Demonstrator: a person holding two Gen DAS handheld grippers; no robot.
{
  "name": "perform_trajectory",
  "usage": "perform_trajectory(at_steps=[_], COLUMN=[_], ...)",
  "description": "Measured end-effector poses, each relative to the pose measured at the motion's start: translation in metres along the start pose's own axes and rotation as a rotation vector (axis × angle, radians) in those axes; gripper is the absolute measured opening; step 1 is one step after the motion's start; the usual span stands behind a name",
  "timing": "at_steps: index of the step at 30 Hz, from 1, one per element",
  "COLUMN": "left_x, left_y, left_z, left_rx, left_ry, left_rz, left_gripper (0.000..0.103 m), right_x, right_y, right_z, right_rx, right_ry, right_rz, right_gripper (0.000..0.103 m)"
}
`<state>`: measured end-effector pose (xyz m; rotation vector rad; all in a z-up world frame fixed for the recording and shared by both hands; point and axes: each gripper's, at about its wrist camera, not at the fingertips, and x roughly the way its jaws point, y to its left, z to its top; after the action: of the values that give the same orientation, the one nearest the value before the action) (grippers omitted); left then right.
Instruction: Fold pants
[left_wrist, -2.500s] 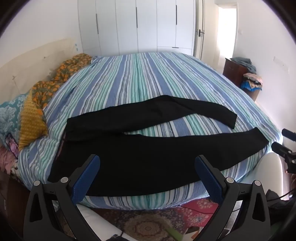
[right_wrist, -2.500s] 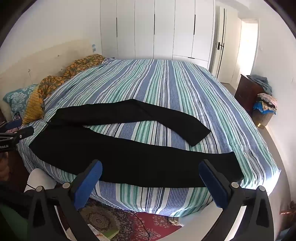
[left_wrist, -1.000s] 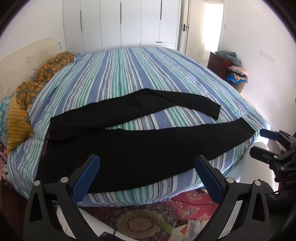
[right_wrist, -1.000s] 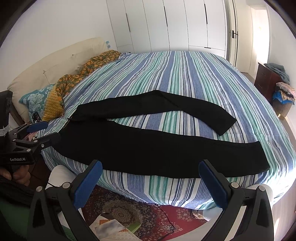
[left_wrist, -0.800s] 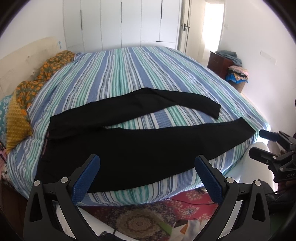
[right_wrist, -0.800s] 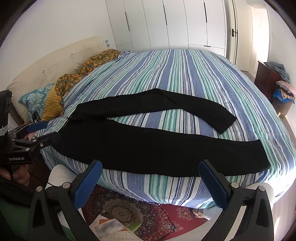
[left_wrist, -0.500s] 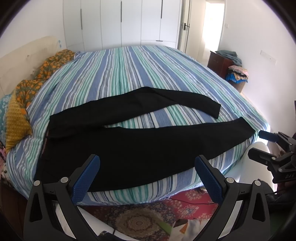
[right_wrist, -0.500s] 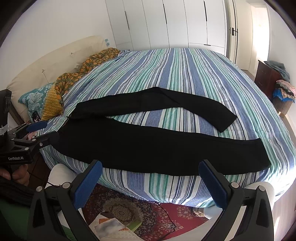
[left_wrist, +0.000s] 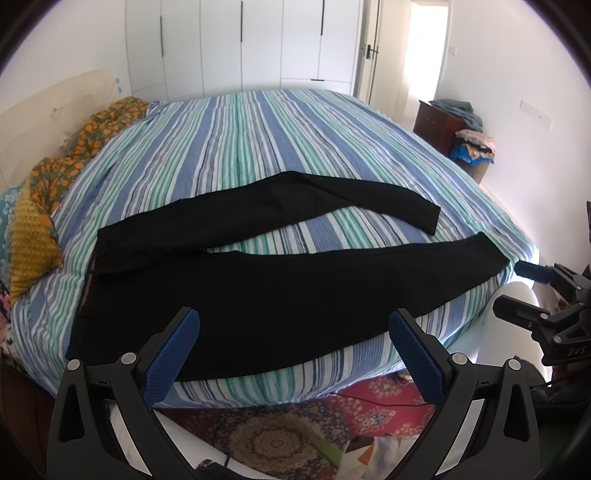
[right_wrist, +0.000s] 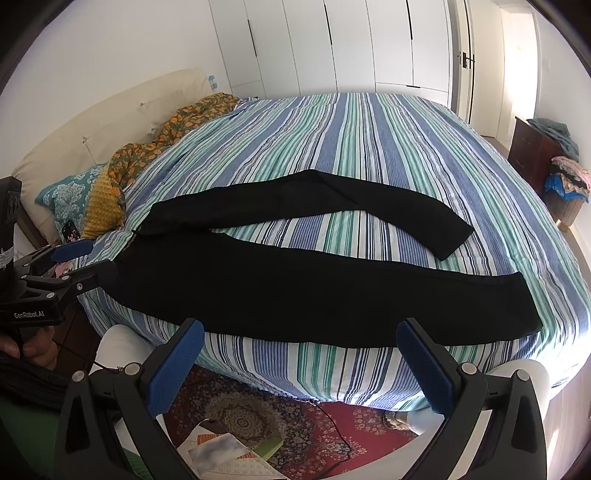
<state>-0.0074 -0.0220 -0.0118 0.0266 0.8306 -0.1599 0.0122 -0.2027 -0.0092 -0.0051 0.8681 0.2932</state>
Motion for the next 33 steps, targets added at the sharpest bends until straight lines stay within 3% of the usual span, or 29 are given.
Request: perform_trajectory(at_steps=[33], left_x=[0.0035], left_y=[-0.003], left_z=[-0.003], left_rx=[-0.002], left_ry=[0.01], left_rz=[-0.005], left_gripper=[0.102], right_x=[0.0065], right_y=[0.0], right_z=[-0.0038], right_rx=[0.002], right_ry=[0.016], right_rz=[0.001], right_gripper=[0.103])
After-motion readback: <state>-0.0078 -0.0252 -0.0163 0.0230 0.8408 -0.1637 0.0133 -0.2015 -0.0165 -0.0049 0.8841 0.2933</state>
